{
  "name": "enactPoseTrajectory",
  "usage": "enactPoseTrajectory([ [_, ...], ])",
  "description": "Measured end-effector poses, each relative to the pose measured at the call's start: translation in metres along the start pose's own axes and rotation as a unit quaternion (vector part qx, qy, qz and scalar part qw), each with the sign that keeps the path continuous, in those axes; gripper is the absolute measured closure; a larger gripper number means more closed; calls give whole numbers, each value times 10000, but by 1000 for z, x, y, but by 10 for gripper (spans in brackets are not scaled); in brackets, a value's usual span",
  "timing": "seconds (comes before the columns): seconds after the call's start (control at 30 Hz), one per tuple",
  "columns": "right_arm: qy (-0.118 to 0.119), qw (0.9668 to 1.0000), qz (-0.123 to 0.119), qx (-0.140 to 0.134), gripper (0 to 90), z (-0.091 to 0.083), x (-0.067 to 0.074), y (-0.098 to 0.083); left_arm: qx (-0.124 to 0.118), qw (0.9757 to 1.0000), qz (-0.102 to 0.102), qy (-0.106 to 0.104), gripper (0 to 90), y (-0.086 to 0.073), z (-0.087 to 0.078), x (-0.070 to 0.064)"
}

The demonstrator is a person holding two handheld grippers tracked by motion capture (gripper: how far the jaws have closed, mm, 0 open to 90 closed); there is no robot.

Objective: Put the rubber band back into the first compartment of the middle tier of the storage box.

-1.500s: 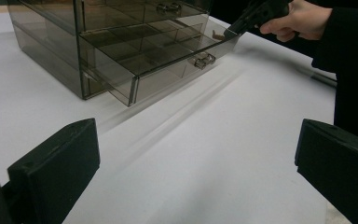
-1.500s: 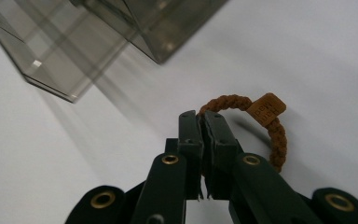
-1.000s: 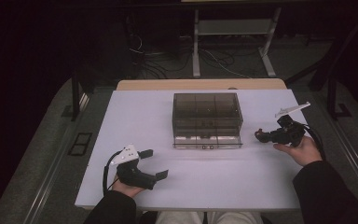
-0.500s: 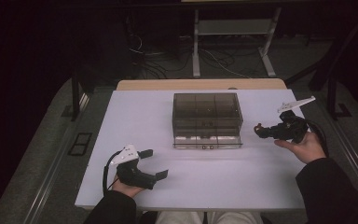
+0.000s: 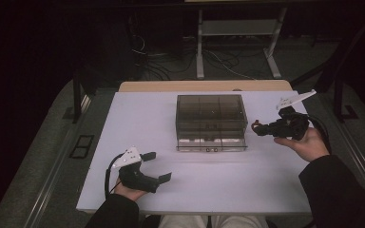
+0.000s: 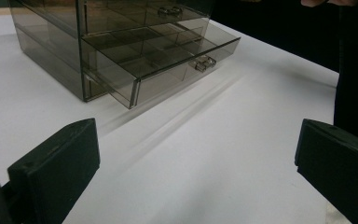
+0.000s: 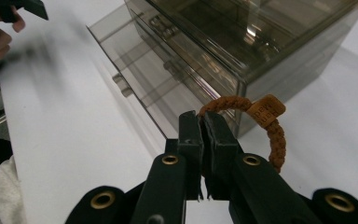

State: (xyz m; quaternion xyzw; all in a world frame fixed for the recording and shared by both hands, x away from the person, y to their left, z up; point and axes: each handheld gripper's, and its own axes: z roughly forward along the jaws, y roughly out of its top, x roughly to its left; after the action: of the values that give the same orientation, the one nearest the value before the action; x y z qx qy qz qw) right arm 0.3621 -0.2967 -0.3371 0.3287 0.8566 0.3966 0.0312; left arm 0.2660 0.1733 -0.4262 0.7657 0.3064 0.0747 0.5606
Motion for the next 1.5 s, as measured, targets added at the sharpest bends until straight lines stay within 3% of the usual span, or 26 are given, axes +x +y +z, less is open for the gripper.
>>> enactPoseTrajectory([
  [0.7,96,9993,-344,-81,853,1,20,26,-26,10000,12,-14,0,0,-1,0],
  [1.5,349,9967,-734,14,853,28,44,56,6,10000,10,-30,0,0,0,0],
])
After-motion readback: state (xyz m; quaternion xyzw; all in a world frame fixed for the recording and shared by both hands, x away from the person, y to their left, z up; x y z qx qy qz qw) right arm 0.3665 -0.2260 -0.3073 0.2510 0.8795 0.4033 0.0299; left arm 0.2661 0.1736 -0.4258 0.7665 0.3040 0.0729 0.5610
